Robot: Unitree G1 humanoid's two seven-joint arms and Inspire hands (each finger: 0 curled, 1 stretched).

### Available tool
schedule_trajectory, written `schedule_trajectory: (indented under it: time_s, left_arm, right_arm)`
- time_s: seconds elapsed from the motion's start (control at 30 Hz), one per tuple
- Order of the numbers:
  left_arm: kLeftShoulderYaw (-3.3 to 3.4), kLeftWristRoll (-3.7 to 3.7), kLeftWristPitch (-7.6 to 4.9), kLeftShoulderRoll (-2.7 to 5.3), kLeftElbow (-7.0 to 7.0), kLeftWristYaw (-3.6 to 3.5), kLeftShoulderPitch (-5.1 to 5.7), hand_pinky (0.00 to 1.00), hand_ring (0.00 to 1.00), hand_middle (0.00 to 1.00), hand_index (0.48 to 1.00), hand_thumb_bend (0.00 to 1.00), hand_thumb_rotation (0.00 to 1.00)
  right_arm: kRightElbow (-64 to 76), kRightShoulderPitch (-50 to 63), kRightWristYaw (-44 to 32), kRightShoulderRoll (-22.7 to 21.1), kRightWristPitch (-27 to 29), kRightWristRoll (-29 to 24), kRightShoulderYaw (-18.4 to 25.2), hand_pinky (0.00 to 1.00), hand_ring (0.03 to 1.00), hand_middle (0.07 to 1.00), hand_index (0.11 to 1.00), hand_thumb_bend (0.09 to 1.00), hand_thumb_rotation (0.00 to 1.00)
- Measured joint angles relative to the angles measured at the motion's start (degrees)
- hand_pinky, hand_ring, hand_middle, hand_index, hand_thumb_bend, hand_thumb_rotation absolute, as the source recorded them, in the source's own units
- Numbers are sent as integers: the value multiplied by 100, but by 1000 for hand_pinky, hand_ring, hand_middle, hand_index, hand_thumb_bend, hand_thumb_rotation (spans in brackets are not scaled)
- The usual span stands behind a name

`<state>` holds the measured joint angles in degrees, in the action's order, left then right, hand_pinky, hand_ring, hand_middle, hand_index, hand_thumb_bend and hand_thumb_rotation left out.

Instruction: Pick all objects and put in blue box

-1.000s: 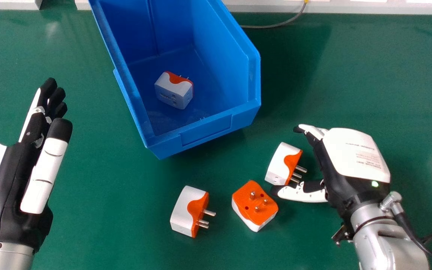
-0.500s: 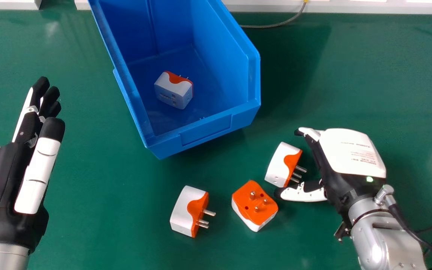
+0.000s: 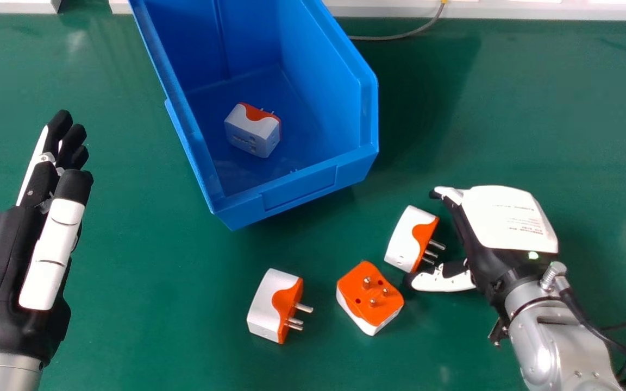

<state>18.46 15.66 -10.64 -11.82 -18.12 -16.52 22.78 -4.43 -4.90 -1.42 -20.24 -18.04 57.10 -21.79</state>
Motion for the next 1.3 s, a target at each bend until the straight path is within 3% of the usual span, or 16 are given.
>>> schedule_trajectory:
  time_s: [0.67, 1.13, 1.3]
  left_arm:
    - [-9, -23, 20, 0, -53, 36, 7, 1000, 996, 986, 983, 775, 954]
    - [-14, -48, 104, 0, -107, 67, 16, 999, 997, 987, 983, 777, 955]
    - [-19, -113, 128, 0, -125, 82, 16, 1000, 1000, 991, 986, 779, 964]
  right_arm:
    - [-341, -424, 61, -41, -70, 8, -263, 704, 804, 835, 824, 611, 421]
    - [-461, -672, -104, -39, -246, 25, -442, 704, 812, 841, 825, 597, 442]
    - [-514, -745, -126, -40, -251, 20, -483, 709, 814, 841, 822, 597, 433]
